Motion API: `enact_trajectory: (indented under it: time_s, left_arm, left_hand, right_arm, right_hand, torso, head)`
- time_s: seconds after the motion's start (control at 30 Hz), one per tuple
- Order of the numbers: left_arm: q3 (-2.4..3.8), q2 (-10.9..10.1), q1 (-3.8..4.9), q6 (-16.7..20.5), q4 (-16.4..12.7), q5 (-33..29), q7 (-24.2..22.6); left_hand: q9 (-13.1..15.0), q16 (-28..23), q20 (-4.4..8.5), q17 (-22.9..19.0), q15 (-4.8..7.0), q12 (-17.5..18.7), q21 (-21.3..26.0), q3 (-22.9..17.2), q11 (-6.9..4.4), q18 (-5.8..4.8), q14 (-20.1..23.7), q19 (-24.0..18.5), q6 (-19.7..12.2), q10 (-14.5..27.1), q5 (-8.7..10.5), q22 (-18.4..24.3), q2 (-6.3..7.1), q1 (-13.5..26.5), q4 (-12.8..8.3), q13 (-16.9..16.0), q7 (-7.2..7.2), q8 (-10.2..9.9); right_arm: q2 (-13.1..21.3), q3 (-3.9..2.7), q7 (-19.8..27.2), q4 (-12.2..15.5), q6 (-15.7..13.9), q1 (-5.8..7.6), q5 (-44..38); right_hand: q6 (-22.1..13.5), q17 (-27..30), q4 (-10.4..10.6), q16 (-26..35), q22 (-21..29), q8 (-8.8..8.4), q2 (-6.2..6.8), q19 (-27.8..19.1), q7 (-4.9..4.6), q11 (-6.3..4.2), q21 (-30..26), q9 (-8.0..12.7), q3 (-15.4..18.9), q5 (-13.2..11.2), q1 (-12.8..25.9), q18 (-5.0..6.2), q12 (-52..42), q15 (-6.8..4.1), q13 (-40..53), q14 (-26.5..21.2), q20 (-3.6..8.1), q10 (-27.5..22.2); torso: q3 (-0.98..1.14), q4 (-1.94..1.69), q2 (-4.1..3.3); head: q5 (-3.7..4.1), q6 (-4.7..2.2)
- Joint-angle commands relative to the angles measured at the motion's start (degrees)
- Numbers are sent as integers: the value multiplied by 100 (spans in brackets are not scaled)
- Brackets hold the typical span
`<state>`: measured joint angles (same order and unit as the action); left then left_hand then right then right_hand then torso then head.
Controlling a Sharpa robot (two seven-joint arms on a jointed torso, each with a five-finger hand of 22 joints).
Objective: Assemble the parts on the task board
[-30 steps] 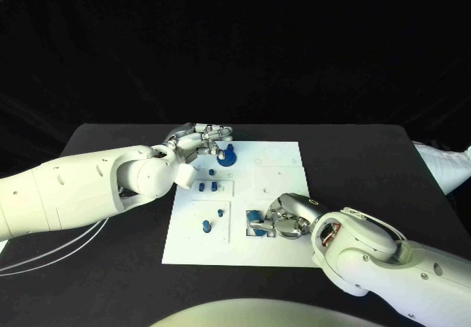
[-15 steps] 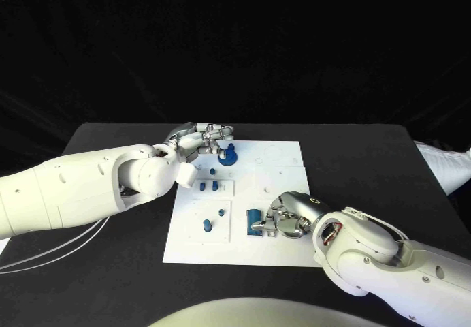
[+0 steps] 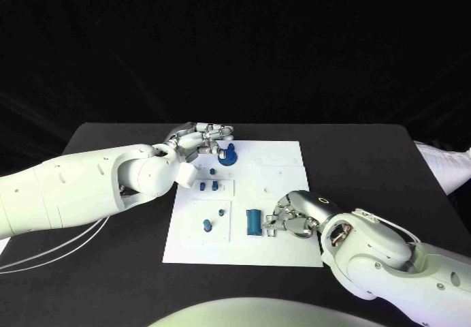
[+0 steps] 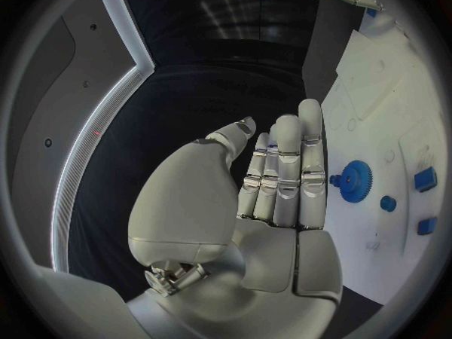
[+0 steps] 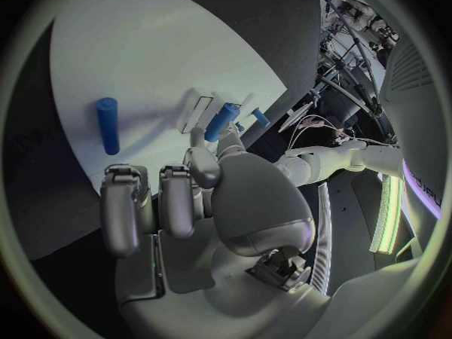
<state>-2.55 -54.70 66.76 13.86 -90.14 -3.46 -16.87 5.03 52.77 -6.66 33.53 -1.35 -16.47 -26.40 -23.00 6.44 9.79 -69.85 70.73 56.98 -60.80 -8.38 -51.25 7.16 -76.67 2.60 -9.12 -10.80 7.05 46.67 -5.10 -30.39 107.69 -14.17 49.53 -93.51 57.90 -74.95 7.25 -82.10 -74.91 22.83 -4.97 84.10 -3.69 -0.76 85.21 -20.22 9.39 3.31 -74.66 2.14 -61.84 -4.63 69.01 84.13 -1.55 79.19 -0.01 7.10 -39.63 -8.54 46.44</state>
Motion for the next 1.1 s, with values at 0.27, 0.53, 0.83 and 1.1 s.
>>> enact_trajectory:
  time_s: [0.27,0.53,0.83,1.1]
  left_arm:
    - [2,-6,0,-106,-5,26,-31]
    - [2,-10,0,-108,-4,26,-33]
    - [2,3,0,-120,1,26,-32]
    - [2,-9,0,-111,-4,26,-23]
  left_hand:
    - [-10,22,-29,-8,0,-39,27,10,-12,61,25,25,-35,45,-7,7,-32,-30,-21,-8,8,27]
    - [-10,22,-29,-8,0,-39,27,10,-12,61,25,25,-35,45,-7,7,-32,-30,-21,-8,8,27]
    - [-10,22,-29,-8,0,-39,27,10,-12,61,25,25,-35,45,-7,7,-32,-30,-21,-8,8,27]
    - [-10,22,-29,-8,0,-39,27,10,-12,61,25,25,-35,45,-7,7,-32,-30,-21,-8,8,27]
  right_arm:
    - [809,-49,137,470,-470,115,323]
    - [1188,-55,174,430,-146,145,-124]
    - [1154,-51,143,157,180,94,-313]
    - [934,-45,137,-13,198,-8,-437]
  right_hand:
    - [-155,-201,-1,18,-710,-184,2,316,-60,41,-14,55,-49,247,35,-35,81,19,-22,348,7,-20]
    - [-275,-160,-72,57,-665,-488,7,294,-162,125,-47,223,-155,431,-81,-24,322,91,-158,335,-51,-129]
    - [-132,-154,25,70,-657,-552,42,288,-153,127,-55,283,-140,402,46,-22,349,100,-161,332,-74,-127]
    - [-79,-162,78,67,-660,-576,58,288,-144,121,-55,303,-136,431,102,-21,326,96,-138,335,-73,-109]
  torso:
    - [-15,61,38]
    - [-9,106,43]
    - [-10,69,34]
    - [-6,79,30]
  head:
    - [67,-65]
    - [95,-90]
    - [119,-94]
    - [75,-76]
